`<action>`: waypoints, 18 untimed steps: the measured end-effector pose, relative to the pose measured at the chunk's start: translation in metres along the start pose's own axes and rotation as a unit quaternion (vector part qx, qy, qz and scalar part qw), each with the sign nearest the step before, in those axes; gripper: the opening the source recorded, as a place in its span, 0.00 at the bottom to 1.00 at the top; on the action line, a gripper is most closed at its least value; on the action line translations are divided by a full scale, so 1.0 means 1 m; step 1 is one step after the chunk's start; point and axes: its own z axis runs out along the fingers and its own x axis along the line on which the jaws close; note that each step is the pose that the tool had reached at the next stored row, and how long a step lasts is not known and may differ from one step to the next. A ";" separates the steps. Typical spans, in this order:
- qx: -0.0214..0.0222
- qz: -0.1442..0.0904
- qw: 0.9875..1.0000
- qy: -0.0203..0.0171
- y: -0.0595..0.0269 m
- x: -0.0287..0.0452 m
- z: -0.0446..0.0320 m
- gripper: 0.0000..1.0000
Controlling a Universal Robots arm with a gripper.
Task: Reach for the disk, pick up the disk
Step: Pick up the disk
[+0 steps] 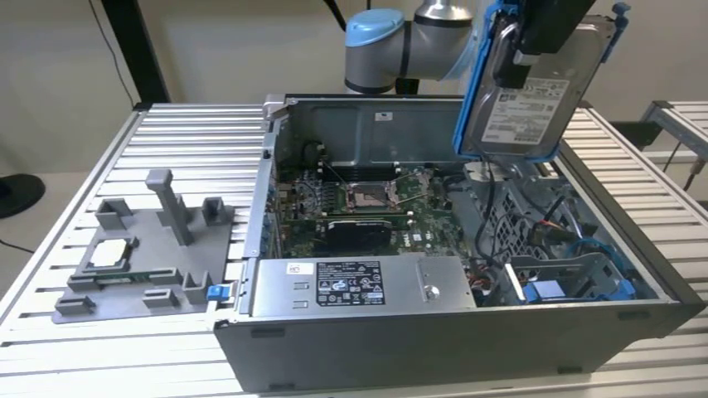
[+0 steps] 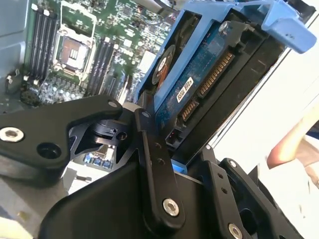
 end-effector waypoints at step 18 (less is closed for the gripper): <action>-0.001 0.010 1.000 0.000 -0.0158 0.0290 0.0022 0.00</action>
